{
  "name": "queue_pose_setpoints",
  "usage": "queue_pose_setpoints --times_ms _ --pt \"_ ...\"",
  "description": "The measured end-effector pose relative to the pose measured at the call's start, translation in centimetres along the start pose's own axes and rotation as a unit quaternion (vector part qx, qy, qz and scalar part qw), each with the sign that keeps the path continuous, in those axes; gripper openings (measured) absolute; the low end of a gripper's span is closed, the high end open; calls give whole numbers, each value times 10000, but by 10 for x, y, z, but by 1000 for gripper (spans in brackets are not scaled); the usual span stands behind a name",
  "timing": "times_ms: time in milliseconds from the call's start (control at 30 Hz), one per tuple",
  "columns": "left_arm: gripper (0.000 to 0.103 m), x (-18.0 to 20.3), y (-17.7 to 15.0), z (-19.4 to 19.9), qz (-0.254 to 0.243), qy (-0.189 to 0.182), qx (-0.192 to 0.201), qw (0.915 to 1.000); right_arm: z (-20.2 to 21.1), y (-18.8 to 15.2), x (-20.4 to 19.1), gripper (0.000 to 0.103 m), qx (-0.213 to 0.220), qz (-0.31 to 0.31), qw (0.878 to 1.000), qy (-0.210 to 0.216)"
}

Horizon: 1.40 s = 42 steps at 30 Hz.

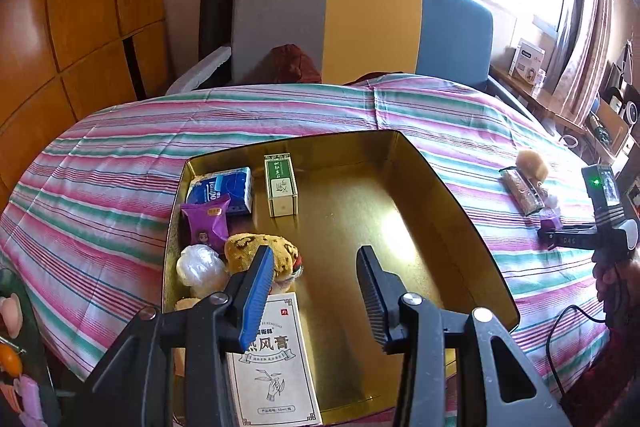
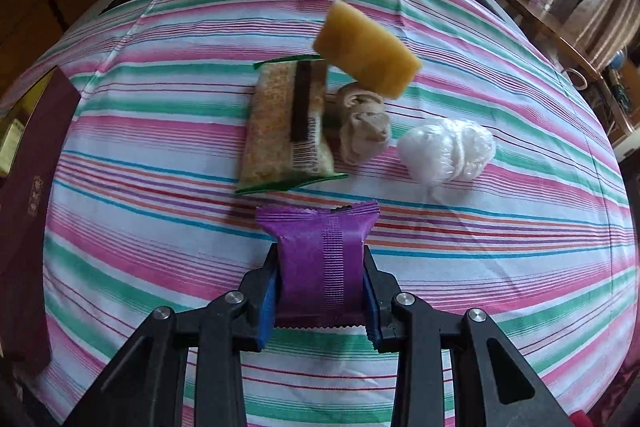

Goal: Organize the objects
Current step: 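Carry the purple packet into the tray with the right gripper and release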

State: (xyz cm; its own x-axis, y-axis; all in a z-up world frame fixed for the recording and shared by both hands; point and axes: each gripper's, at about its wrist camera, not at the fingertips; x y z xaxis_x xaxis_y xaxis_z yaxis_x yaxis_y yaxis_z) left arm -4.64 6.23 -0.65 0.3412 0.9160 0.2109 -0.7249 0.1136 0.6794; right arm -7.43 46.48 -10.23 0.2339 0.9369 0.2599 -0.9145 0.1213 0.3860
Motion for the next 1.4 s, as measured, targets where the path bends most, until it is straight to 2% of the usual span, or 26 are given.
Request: queue_pose_setpoints --times_ms 267,400,533,667,833,1033,1133,1267,1333,1400 --pt "43 -12 -8 6 108 -8 -1 9999 16 0 -27 35 -134 12 9977 664" --pt "43 -29 -10 13 334 34 71 9994 55 11 -56 35 251 53 9934 1115" --pt "43 -52 -13 22 620 158 132 9979 114 22 -111 35 791 470 9831 1585" --pt "43 -76 -20 30 902 318 184 9952 147 34 -185 35 951 1003 9699 2006" --pt "43 -99 -30 35 1144 415 156 9924 139 45 -272 35 647 1300 9656 2156" --pt "43 -113 -36 35 1275 405 116 9909 117 45 -342 37 376 1566 9640 2115" --pt "43 -113 -38 33 1286 372 91 9910 108 45 -352 39 241 1436 9634 2249" --pt "43 -112 -38 33 1277 338 105 9912 110 43 -344 55 318 1246 9625 2390" --pt "43 -110 -37 33 1245 328 114 9916 114 42 -336 56 380 1171 9629 2400" --pt "43 -106 -36 34 1202 317 131 9922 118 42 -326 62 443 1067 9635 2413"
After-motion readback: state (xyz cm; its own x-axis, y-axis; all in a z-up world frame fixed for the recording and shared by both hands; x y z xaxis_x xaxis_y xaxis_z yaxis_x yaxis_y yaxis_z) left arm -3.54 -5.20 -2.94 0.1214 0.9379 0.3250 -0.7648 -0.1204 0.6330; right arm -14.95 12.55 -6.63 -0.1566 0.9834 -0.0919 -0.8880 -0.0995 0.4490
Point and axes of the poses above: each gripper's, at about its wrist camera, not at the fingertips, and z roughly against the way its jaws point, x to its right, y to its top, and after that the axes turned 13 degrees about -y, right-handed
